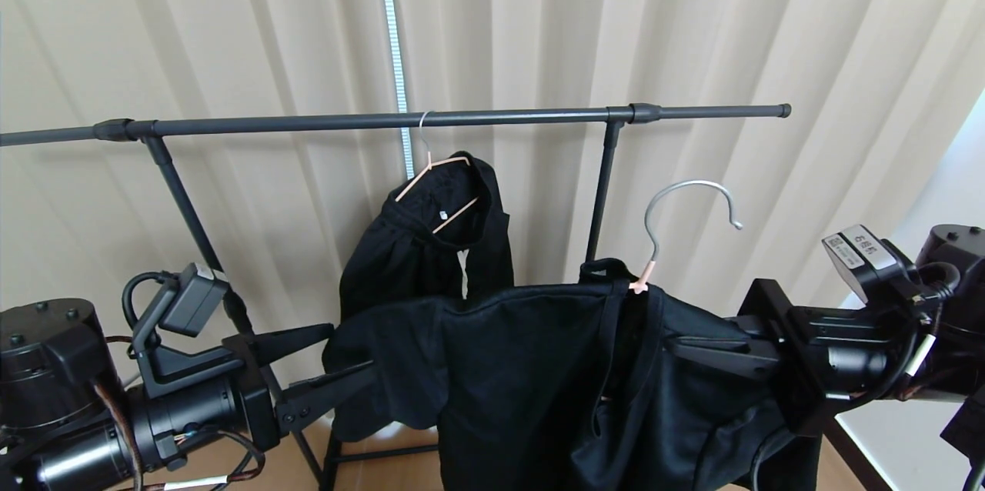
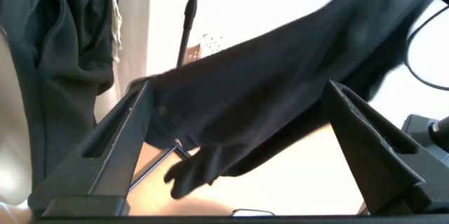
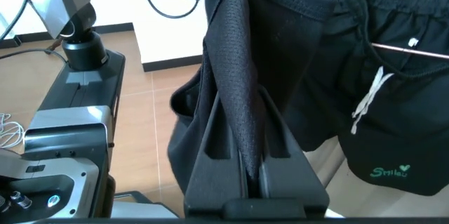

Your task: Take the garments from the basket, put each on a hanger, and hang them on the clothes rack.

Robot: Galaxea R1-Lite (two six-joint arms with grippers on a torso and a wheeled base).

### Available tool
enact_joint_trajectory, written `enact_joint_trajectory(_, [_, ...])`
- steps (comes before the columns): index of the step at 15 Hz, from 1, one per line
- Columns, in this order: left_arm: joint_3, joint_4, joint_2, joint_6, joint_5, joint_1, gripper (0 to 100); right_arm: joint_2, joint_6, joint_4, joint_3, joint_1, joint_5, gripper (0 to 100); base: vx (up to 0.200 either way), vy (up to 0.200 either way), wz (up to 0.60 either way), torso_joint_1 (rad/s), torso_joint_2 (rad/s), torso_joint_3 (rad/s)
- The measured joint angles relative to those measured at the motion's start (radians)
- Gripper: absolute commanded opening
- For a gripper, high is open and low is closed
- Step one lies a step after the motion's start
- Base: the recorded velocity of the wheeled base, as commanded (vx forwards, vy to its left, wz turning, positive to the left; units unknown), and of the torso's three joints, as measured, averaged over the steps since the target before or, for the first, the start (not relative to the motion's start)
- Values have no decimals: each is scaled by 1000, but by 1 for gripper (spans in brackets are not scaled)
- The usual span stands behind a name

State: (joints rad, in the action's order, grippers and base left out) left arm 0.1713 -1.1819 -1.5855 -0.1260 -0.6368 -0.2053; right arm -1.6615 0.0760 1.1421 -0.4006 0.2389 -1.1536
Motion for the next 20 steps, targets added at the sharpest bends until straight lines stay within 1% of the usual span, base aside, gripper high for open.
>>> enact_joint_trajectory(4, [-5,0,-24,0,1,-6,100,23,2,0,8,0,-3,0,0,0,0,0,0,0])
enact_joint_trajectory(5, [-3,-1,-30,0,1,-6,0,27,2,0,10,0,-3,0,0,0,0,0,0,0])
enact_joint_trajectory(8, [-1,-2,-43,0,2,-6,0,38,3,0,11,0,-4,0,0,0,0,0,0,0])
enact_joint_trajectory(12, [-13,-54,-47,0,2,-3,0,36,4,0,5,-8,-4,0,0,0,0,0,0,0])
enact_joint_trajectory(14, [-12,-64,-50,-10,1,8,0,30,4,0,-2,-27,-4,0,0,0,0,0,0,0])
enact_joint_trajectory(16, [-1,-65,-52,-32,1,37,0,23,4,1,-10,-49,-5,0,0,0,0,0,0,0])
enact_joint_trajectory(20, [15,-66,-68,-35,-1,83,0,19,2,2,-24,-96,-34,0,0,0,0,0,0,0])
